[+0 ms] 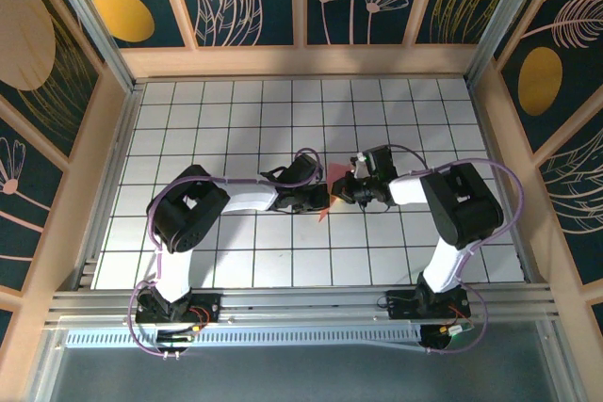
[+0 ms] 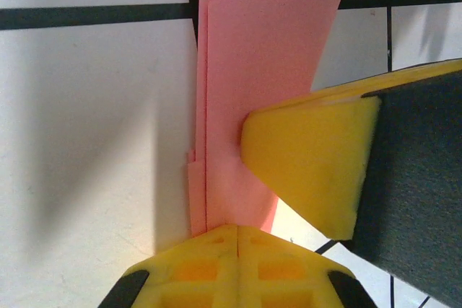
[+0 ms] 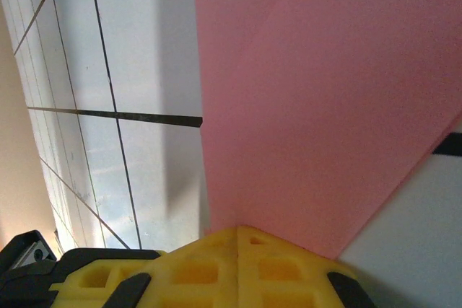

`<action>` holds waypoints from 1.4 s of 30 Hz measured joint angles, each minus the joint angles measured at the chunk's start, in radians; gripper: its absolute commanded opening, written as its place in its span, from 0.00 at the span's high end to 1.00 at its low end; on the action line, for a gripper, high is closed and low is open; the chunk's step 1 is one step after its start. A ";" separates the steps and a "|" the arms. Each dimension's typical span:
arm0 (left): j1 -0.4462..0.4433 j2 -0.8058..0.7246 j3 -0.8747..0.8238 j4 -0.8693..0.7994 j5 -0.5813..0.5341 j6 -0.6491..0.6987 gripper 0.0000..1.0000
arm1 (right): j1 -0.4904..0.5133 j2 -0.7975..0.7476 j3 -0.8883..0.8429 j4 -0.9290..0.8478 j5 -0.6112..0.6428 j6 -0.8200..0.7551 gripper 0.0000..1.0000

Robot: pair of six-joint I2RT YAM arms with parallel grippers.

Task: Fold a paper plane with a square sheet of paper (fold left side to right side)
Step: Fold the wing for the fifth time at the center of the table.

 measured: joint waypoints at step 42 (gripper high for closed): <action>0.024 -0.061 -0.129 0.137 0.284 -0.087 1.00 | -0.018 0.037 0.052 -0.080 -0.063 -0.097 1.00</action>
